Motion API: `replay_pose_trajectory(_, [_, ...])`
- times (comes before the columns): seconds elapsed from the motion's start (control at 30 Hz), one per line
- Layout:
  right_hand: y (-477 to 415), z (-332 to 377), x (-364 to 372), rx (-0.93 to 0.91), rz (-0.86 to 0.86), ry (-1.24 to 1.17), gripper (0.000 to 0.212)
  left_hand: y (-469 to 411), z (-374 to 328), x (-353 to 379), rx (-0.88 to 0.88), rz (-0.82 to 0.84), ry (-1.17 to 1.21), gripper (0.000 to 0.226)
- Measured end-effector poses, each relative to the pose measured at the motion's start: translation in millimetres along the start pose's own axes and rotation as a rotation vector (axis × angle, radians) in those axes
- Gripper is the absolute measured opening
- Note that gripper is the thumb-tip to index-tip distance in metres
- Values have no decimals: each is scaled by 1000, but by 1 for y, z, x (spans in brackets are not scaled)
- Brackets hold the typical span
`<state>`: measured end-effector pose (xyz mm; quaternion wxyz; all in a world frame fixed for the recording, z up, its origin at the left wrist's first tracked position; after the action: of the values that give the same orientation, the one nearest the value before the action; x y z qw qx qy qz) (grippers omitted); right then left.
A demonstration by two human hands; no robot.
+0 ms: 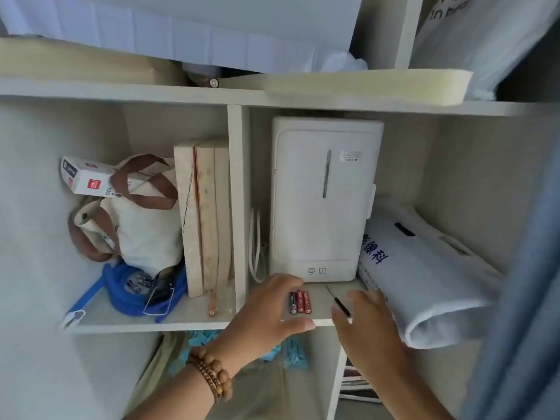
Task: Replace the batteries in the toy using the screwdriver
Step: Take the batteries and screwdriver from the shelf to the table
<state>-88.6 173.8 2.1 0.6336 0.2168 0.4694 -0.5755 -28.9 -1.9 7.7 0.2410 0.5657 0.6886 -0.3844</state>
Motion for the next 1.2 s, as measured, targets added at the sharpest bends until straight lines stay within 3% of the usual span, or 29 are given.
replay_pose_trajectory(0.27, [-23,-7,9,0,-48,100,32,-29,14,20,-33,6,25,71])
replay_pose_trajectory(0.47, [-31,-12,15,-14,-59,6,24,-35,25,27,-51,-39,66,79])
replay_pose_trajectory(0.83, [-34,-13,19,-4,-70,-62,19,-36,26,27,-19,-46,79,57])
replay_pose_trajectory(1.2, [-26,-7,10,-11,-13,-82,20,-31,21,23,-9,-59,77,52])
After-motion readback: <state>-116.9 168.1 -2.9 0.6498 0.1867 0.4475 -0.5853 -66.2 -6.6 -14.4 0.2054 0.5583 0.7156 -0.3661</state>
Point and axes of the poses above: each hand's wrist, its own y-axis away from the middle knuckle, its own x-axis out of the palm, z = x × y, the point moved 3 cm from there along -y, towards the middle knuckle
